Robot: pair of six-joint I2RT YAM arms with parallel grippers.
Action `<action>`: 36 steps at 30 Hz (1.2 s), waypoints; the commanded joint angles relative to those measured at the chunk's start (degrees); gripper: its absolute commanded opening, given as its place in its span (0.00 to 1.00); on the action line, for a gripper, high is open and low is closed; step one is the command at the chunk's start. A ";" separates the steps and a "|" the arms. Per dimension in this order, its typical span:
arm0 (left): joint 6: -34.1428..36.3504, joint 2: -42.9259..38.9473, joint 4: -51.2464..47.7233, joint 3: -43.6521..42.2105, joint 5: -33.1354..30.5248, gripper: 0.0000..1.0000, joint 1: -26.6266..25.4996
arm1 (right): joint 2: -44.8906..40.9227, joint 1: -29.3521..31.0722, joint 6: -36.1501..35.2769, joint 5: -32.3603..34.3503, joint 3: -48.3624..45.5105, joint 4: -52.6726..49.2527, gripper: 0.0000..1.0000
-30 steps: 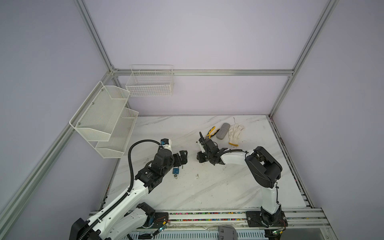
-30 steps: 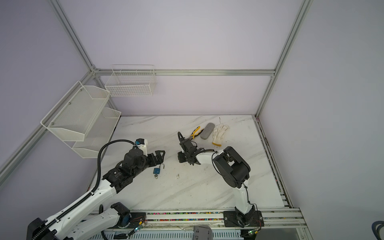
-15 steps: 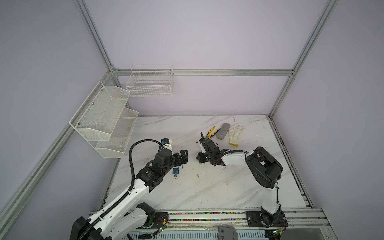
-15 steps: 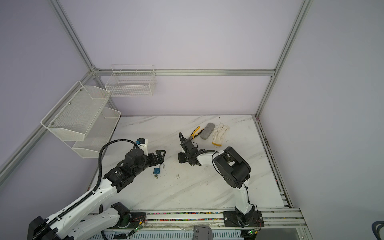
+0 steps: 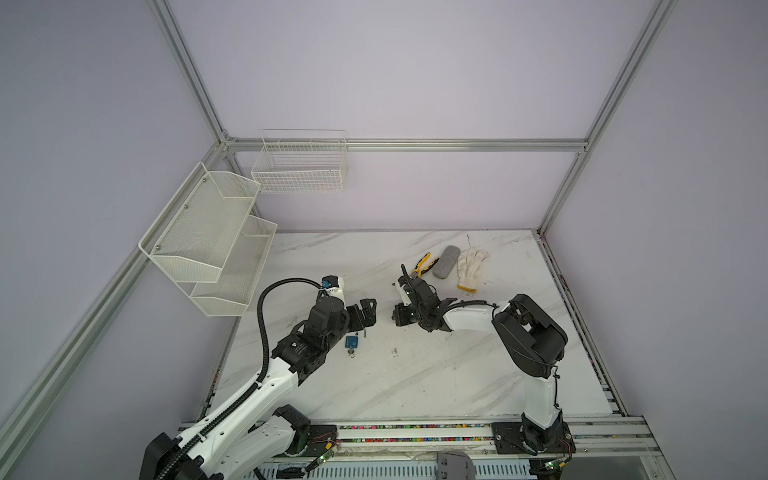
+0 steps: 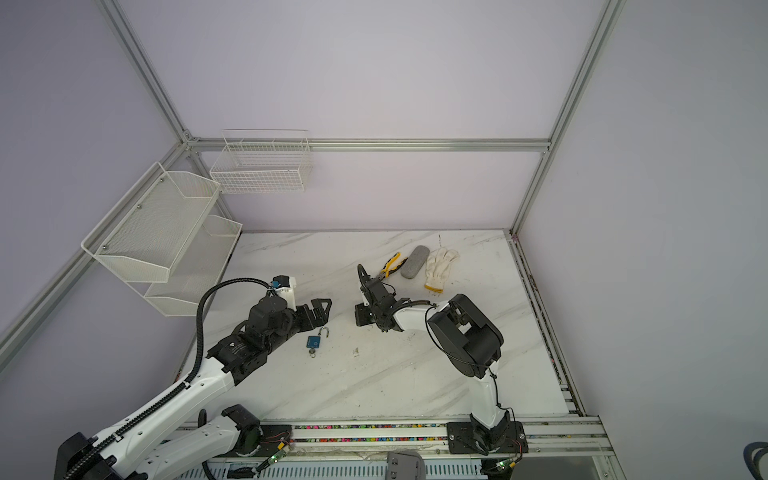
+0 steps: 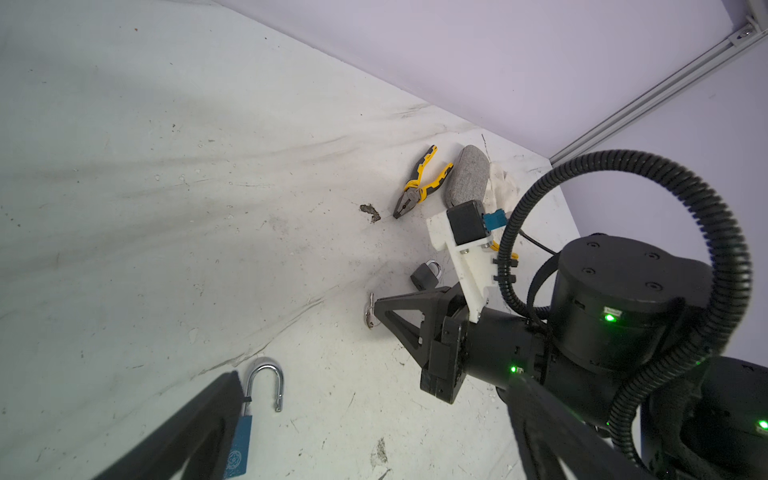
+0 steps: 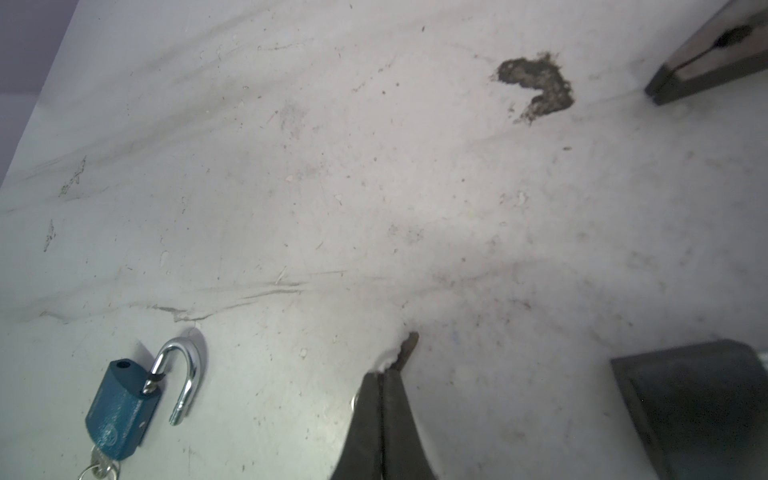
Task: Unlock with the key
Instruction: 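Close the right gripper on the silver key ring and lift it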
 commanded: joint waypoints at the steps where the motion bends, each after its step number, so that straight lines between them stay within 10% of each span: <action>1: -1.03 -0.60 2.45 -1.15 0.70 1.00 0.29 | -2.54 0.11 -1.18 0.39 -1.43 -1.65 0.00; 21: -4.62 -2.60 4.48 1.24 3.20 1.00 0.99 | -13.41 -0.12 -0.20 2.31 -4.85 1.37 0.00; 36: 21.43 -4.78 18.98 -6.39 8.35 0.93 1.18 | -22.74 -2.24 7.60 -1.79 -4.47 -4.32 0.00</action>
